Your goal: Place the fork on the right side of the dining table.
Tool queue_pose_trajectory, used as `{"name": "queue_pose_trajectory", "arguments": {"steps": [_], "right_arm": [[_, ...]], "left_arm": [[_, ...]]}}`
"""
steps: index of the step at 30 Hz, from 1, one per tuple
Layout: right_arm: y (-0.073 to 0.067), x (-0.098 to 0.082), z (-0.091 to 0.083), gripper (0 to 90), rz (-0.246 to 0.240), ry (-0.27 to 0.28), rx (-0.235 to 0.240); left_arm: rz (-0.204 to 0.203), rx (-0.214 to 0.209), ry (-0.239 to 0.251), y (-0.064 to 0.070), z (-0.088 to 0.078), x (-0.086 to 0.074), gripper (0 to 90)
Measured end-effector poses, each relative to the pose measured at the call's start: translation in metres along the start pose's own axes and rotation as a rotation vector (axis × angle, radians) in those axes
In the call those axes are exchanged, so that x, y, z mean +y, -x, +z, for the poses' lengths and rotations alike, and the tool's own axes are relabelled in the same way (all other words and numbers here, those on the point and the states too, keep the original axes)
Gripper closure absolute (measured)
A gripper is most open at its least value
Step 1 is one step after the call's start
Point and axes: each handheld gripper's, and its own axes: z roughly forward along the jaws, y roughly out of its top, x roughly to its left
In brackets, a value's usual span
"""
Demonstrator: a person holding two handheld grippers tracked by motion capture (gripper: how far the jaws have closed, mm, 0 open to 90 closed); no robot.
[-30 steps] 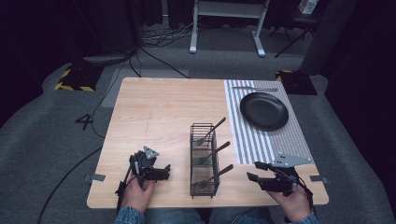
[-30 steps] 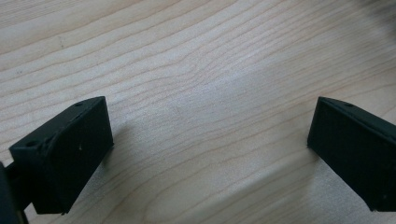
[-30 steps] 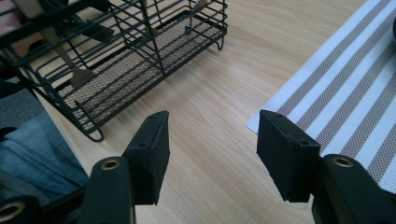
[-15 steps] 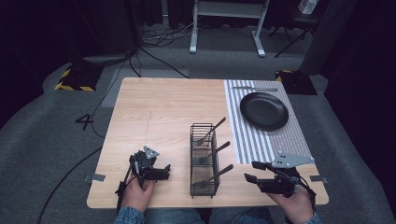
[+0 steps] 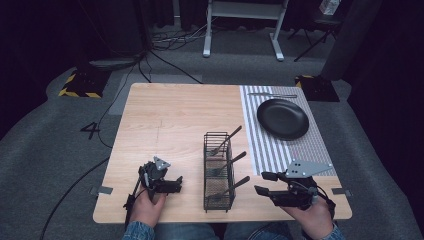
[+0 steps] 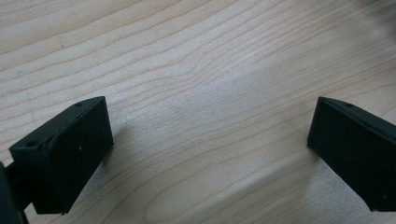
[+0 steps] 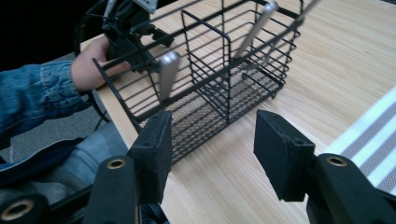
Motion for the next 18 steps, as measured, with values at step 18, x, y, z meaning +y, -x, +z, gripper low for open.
{"name": "queue_pose_trajectory", "arguments": {"steps": [18], "right_arm": [[-0.01, 0.019, 0.011, 53.8, -0.017, -0.01, 0.072]], "left_arm": [[-0.003, -0.001, 0.001, 0.0, 0.0, 0.0, 0.2]]}}
